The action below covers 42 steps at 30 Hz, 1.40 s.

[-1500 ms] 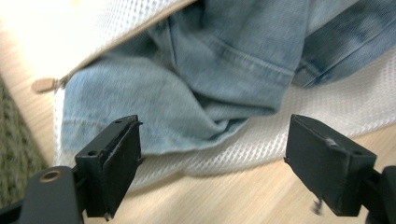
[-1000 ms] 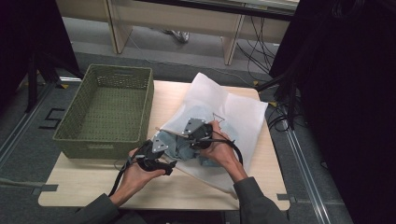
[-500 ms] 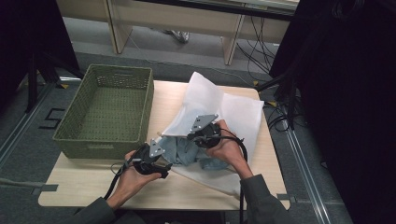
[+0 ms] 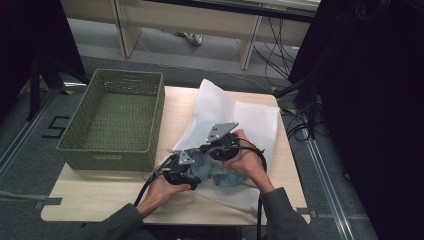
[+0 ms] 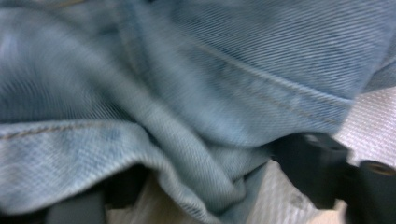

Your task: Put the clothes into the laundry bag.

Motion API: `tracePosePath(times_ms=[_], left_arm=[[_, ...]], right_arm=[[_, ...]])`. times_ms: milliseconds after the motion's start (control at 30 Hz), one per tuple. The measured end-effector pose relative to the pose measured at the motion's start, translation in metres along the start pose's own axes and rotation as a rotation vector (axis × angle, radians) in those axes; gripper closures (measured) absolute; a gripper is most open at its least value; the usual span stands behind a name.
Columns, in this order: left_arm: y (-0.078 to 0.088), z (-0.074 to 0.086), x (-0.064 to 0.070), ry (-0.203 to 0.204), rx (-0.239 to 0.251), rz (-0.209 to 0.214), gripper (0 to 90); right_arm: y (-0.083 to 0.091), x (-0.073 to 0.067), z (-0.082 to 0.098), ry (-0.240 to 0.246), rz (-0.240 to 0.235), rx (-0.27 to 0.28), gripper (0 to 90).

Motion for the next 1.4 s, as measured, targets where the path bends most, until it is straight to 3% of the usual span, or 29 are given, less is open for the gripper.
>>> tracePosePath(times_ms=[33, 67, 133, 167, 200, 267, 333, 400, 467, 600, 733, 800, 867, 900, 933, 1000, 1067, 1133, 1167, 1267, 1400], left_arm=[[-0.001, -0.001, 0.002, -0.029, -0.022, 0.017, 34.7], [-0.005, -0.006, 0.002, -0.052, 0.016, -0.020, 41.9], [-0.008, -0.014, 0.002, -0.071, 0.053, -0.026, 60.1], [-0.009, -0.018, 0.003, -0.077, 0.065, -0.026, 65.7], [-0.012, -0.024, 0.002, -0.079, 0.098, -0.058, 68.3], [-0.016, -0.032, -0.002, -0.051, 0.156, -0.072, 69.9], [-0.021, -0.032, -0.007, -0.040, 0.177, -0.096, 70.0], [-0.024, -0.030, -0.012, 0.028, 0.193, -0.090, 69.9], [-0.022, -0.030, -0.013, 0.060, 0.216, -0.085, 69.8], [-0.018, -0.029, -0.016, 0.043, 0.201, -0.086, 69.8], [-0.018, -0.035, -0.022, 0.062, 0.217, -0.108, 70.9], [-0.020, -0.043, -0.025, 0.102, 0.249, -0.127, 71.8], [-0.018, -0.050, -0.033, 0.110, 0.275, -0.166, 72.7], [-0.017, -0.053, -0.036, 0.107, 0.276, -0.183, 73.5], [-0.019, -0.059, -0.037, 0.138, 0.308, -0.185, 73.8], [-0.024, -0.060, -0.037, 0.147, 0.303, -0.185, 73.7], [-0.033, -0.049, -0.037, 0.090, 0.221, -0.170, 71.8], [-0.037, -0.042, -0.038, 0.137, 0.219, -0.137, 67.1], [-0.035, -0.039, -0.038, 0.135, 0.203, -0.118, 63.5], [-0.021, -0.032, -0.027, 0.073, 0.163, -0.061, 49.6], [-0.001, -0.021, -0.021, 0.027, 0.130, -0.043, 31.3]], right_arm=[[-0.001, 0.002, -0.001, 0.026, 0.003, 0.010, 88.4], [-0.001, 0.003, -0.001, 0.032, -0.003, 0.016, 88.4], [0.001, 0.002, -0.002, 0.000, -0.008, 0.017, 88.4], [0.002, 0.003, -0.002, 0.001, -0.007, 0.016, 88.5], [0.002, 0.002, -0.004, 0.017, -0.010, 0.025, 88.6], [0.006, 0.004, -0.006, -0.010, -0.003, 0.033, 88.6], [0.011, 0.010, -0.008, -0.016, 0.019, 0.048, 88.6], [0.014, 0.015, -0.006, -0.018, 0.022, 0.054, 88.6], [0.015, 0.017, -0.001, -0.043, 0.022, 0.047, 88.6], [0.008, 0.014, 0.008, -0.064, -0.003, 0.028, 88.5], [0.005, 0.010, 0.011, -0.057, -0.020, 0.007, 88.6], [0.004, 0.007, 0.012, -0.056, -0.048, 0.010, 88.6], [0.004, 0.006, 0.012, -0.046, -0.060, 0.004, 88.6], [0.004, 0.007, 0.012, -0.061, -0.041, 0.008, 88.6], [0.004, 0.007, 0.011, -0.044, -0.051, 0.009, 88.6], [0.004, 0.007, 0.011, -0.045, -0.063, 0.011, 88.6], [0.003, 0.008, 0.014, -0.062, -0.060, 0.005, 88.6], [0.000, 0.008, 0.019, -0.053, -0.067, -0.006, 88.6], [-0.003, 0.006, 0.022, -0.058, -0.069, -0.013, 88.6], [-0.011, 0.005, 0.031, -0.070, -0.074, -0.035, 88.4], [-0.013, 0.002, 0.037, -0.074, -0.071, -0.052, 87.3]])
Point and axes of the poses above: each handheld gripper's, and its own axes: y roughly backward along the jaws, z roughly out of its underside, x roughly to its right, the point moved 7 cm from there along -y, roughly forward along the jaws, and after that the axes turned 3 degrees about -y, right-handed, at the moved point
